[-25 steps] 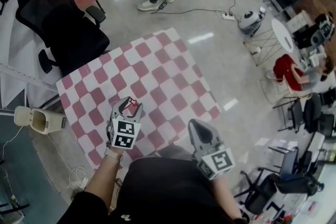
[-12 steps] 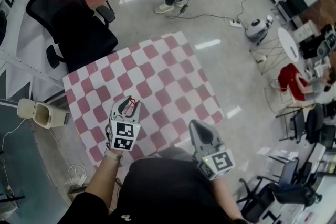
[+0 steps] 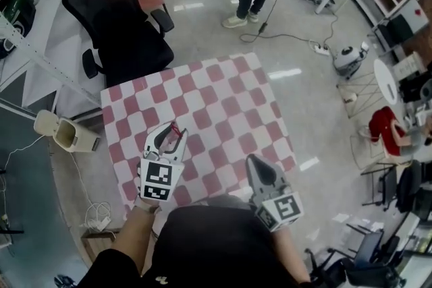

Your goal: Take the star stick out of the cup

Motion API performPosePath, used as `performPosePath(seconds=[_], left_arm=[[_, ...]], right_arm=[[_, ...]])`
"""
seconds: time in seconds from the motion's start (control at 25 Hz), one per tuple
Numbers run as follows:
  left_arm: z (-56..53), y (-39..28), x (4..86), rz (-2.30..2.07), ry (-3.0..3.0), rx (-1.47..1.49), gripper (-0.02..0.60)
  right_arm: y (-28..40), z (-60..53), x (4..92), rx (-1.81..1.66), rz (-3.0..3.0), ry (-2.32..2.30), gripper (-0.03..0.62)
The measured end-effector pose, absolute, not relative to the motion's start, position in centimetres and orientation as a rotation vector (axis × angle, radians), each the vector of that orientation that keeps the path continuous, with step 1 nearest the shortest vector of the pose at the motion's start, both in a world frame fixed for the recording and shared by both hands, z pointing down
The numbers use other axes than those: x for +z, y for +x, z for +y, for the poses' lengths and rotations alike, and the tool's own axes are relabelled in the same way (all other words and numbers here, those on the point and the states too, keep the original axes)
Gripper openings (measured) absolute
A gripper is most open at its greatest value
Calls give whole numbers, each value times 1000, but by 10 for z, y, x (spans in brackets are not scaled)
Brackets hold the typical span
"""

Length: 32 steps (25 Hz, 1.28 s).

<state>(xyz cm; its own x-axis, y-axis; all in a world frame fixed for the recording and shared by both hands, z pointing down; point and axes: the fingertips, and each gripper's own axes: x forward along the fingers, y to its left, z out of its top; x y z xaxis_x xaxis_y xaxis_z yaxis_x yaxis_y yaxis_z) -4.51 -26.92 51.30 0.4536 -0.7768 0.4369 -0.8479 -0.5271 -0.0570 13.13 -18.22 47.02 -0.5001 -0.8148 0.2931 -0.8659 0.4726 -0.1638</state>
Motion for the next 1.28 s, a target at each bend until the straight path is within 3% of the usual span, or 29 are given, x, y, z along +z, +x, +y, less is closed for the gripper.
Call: performPosePath(seconds=[0.64, 1.28], left_arm=[[-219, -146, 420, -1778, 2379, 426, 167], [-143, -220, 441, -1975, 2100, 393, 167]], right_arm=[[35, -209, 446, 368, -2779, 1122, 21], [-51, -185, 448, 365, -2877, 789, 20]])
